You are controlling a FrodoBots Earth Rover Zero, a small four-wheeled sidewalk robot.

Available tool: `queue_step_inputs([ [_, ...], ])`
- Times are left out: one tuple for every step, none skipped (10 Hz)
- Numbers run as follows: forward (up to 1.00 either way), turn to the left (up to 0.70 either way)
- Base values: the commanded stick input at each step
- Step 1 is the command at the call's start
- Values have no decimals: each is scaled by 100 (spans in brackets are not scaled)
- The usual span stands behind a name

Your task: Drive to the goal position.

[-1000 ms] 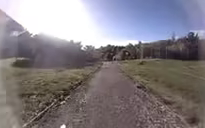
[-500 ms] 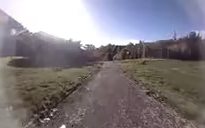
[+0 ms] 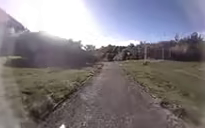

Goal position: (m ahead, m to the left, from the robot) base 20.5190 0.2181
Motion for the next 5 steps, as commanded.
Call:
queue_step_inputs([
  [100, 1],
  [100, 1],
  [100, 1],
  [100, 1],
  [100, 1],
])
